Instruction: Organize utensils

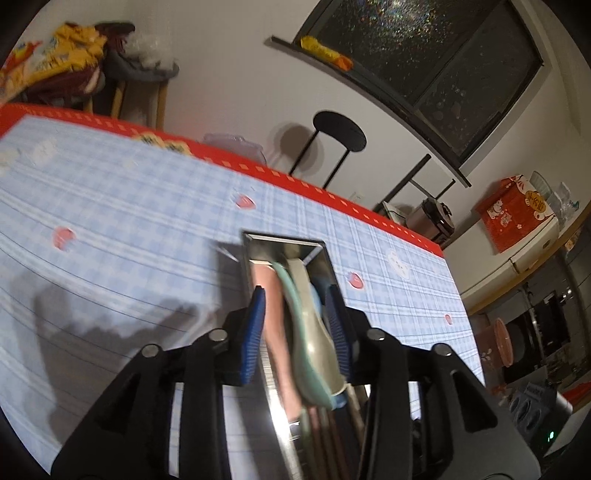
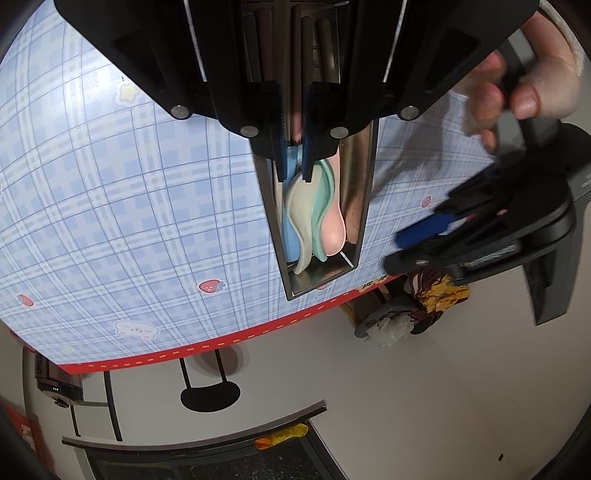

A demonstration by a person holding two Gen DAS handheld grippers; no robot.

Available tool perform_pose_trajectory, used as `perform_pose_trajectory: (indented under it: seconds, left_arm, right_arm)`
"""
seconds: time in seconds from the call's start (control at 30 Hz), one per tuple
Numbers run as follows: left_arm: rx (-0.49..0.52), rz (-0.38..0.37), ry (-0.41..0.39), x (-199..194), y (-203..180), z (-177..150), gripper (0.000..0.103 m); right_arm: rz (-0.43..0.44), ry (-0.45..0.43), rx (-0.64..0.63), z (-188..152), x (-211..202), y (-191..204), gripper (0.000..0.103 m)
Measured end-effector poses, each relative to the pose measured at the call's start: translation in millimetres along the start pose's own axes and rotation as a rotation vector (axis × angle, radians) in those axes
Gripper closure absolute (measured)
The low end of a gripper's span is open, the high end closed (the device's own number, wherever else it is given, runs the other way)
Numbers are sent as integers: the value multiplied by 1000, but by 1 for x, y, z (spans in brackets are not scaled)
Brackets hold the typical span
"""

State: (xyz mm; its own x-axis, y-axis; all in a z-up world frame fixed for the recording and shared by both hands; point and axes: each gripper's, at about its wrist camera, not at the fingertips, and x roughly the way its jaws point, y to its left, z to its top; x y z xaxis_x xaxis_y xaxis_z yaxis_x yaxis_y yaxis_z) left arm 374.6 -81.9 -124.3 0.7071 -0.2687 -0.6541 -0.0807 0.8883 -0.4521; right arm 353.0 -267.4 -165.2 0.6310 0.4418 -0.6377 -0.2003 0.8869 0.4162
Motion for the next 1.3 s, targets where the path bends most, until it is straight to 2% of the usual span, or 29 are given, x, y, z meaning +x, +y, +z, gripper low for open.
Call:
perform_pose_trajectory:
  seconds: [0.03, 0.1, 0.23, 0.3, 0.37, 0.4, 0.43, 0.47, 0.57, 0.6, 0.7, 0.9, 1.03, 1.3]
  left_arm:
    - [10, 9, -10, -8, 3, 2, 62]
    - [34, 29, -36, -26, 9, 4, 58]
    - [80, 63, -87, -66, 21, 4, 52]
    - [106, 78, -111, -87, 26, 4, 46]
    - [137, 93, -135, -108, 32, 3, 45]
    - [161, 108, -151, -121, 35, 1, 40]
    - [173, 114, -162, -129, 37, 0, 35]
    - [188, 119, -178, -139, 39, -2, 25]
    - [233, 113, -217, -171, 44, -9, 20]
    - [259, 109, -230, -186, 45, -14, 13]
    - [301, 95, -261, -215, 46, -24, 7]
    - [396, 66, -304, -271, 47, -49, 6]
    - [446, 55, -330, -304, 48, -68, 6]
    - [492, 47, -361, -341, 56, -97, 6]
  right_arm:
    - [-7, -3, -3, 0, -2, 1, 78]
    - [-27, -13, -18, 2, -7, 5, 60]
    - [-56, -44, -63, 6, -27, 19, 40]
    - [-69, -68, -86, 5, -42, 29, 24]
    - [-78, -98, -113, 3, -59, 40, 14]
    - [-86, -111, -125, 1, -68, 47, 8]
    - [-88, -116, -134, -1, -75, 51, 7]
    - [-88, -118, -145, -2, -82, 57, 6]
    - [-110, -141, -202, -5, -113, 77, 6]
    - [-119, -155, -215, -5, -122, 82, 6]
    - [-134, -206, -248, -12, -156, 98, 6]
    - [-159, -255, -269, -30, -192, 120, 6]
    - [-227, -265, -307, -51, -207, 139, 6]
    - [-335, -302, -351, -86, -228, 166, 6]
